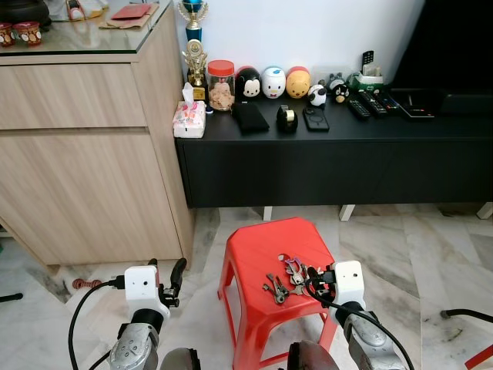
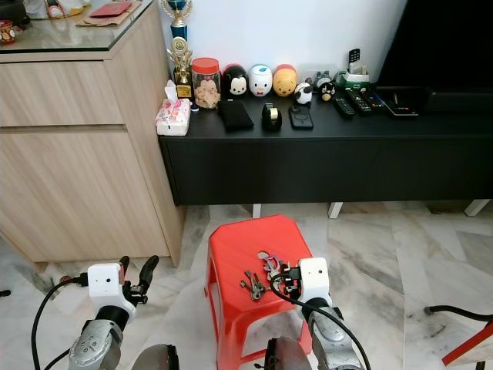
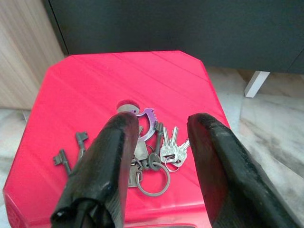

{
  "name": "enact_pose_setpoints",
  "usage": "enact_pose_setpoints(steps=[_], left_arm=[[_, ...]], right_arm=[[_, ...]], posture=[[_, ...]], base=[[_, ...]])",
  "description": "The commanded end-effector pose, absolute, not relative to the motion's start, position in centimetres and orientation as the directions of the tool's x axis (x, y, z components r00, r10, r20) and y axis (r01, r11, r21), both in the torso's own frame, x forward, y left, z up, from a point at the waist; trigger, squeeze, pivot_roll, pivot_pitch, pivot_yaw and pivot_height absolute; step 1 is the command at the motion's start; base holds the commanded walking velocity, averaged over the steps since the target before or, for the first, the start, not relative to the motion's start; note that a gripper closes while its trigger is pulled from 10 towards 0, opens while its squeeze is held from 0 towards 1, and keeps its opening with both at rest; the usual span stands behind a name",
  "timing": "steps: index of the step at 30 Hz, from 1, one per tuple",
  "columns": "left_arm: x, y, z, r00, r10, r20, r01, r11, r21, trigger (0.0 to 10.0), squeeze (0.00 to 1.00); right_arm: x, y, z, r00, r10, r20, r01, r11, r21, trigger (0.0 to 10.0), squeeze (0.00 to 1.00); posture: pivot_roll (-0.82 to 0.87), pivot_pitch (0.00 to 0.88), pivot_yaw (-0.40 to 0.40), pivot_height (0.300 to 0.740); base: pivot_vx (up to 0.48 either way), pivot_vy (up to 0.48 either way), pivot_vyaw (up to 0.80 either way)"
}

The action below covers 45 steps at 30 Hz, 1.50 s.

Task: Hang keys on a hook

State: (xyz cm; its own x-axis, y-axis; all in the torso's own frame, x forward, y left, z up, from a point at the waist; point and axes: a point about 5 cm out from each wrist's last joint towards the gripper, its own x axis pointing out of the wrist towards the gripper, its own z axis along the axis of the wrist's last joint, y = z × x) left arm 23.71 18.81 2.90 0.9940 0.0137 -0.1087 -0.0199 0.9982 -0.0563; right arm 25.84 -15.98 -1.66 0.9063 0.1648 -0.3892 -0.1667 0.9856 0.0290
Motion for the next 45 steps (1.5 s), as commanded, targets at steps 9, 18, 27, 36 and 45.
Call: enact_pose_setpoints(steps=[9, 18, 27, 36, 45], left_arm=[[23.90, 18.26, 2.79, 0.993, -0.007, -0.120, -0.001, 0.998, -0.068, 10.0, 0.00], [23.89, 18.23, 2.67, 0.992, -0.010, -0.128, 0.001, 0.998, -0.064, 10.0, 0.00], [23.99, 17.84, 2.51, 0.989, -0.039, -0.140, 0.031, 0.998, -0.060, 10.0, 0.00], [24.02, 17.89, 2.50, 0.989, -0.032, -0.143, 0.024, 0.998, -0.057, 10.0, 0.00], [24.12, 17.80, 2.52, 0.989, -0.039, -0.141, 0.032, 0.998, -0.055, 10.0, 0.00]], right_arm=[[26.11, -16.00, -1.46, 0.908, 0.165, -0.385, -0.171, 0.985, 0.017, 10.0, 0.00], [26.09, -15.96, -1.26, 0.916, 0.177, -0.360, -0.174, 0.984, 0.041, 10.0, 0.00], [26.09, -16.05, -1.31, 0.913, 0.182, -0.366, -0.186, 0.982, 0.023, 10.0, 0.00], [26.00, -15.60, -1.09, 0.918, 0.208, -0.337, -0.209, 0.977, 0.035, 10.0, 0.00], [26.11, -15.92, -1.03, 0.916, 0.208, -0.344, -0.213, 0.977, 0.023, 10.0, 0.00]], posture=[[-0.02, 0.000, -0.045, 0.596], [-0.02, 0.000, -0.048, 0.596], [-0.02, 0.000, -0.049, 0.596], [-0.02, 0.000, -0.047, 0.596], [-0.02, 0.000, -0.048, 0.596]], base=[[0.000, 0.000, 0.00], [0.000, 0.000, 0.00], [0.000, 0.000, 0.00], [0.082, 0.000, 0.35], [0.251, 0.000, 0.00]])
